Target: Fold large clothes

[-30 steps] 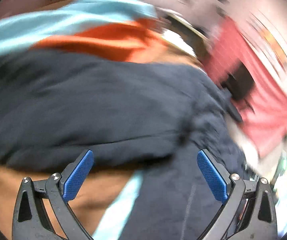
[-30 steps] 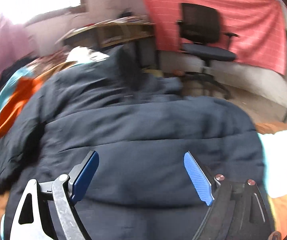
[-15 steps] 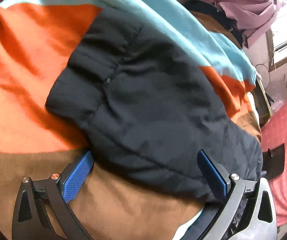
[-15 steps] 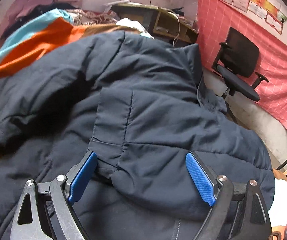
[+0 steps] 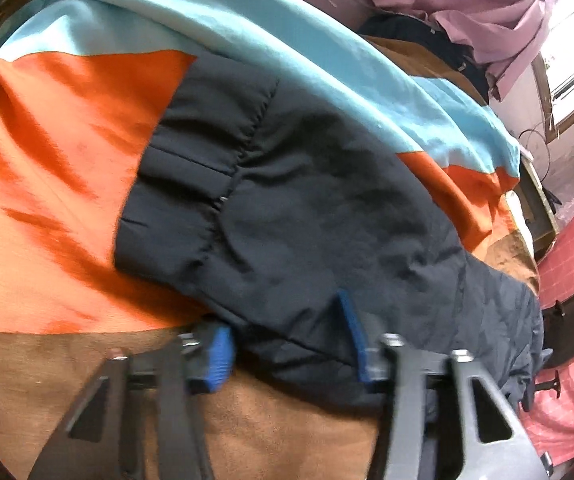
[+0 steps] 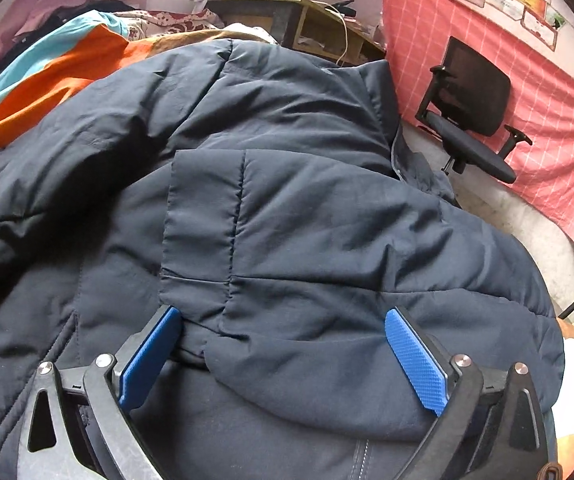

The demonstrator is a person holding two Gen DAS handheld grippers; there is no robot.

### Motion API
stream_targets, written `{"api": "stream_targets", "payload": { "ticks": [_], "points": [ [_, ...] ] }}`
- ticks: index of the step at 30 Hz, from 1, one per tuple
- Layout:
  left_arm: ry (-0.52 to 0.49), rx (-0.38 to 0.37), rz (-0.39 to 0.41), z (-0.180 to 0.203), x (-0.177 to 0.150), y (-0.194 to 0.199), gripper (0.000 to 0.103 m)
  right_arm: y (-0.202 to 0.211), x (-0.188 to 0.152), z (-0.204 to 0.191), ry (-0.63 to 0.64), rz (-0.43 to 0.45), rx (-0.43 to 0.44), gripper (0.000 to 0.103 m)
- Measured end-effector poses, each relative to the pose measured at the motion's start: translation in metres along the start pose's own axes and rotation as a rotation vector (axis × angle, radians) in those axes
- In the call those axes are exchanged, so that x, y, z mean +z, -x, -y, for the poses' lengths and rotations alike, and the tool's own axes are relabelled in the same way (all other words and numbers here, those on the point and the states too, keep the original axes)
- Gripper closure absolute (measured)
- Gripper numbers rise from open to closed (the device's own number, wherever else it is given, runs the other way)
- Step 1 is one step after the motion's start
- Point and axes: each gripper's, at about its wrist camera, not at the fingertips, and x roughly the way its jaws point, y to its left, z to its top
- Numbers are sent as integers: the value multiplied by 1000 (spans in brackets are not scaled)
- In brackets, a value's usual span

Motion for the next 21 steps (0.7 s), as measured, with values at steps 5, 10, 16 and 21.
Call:
{"api": "stream_targets", "payload": {
  "ticks": [5,10,16,21],
  "points": [
    [-74,-65,61,14,1,23,93,13,0,9,-44,28,45,0],
    [-242,-175,179,51,-6,60,96,39,-5,25,-143,66,108,0],
    [-491,-381,307,121,-29,103,97,67,-15,43,-199,100,148,0],
    [-623,-574,291,173,-62,119,98,88,-21,67,-239,130,156,0]
  ]
}}
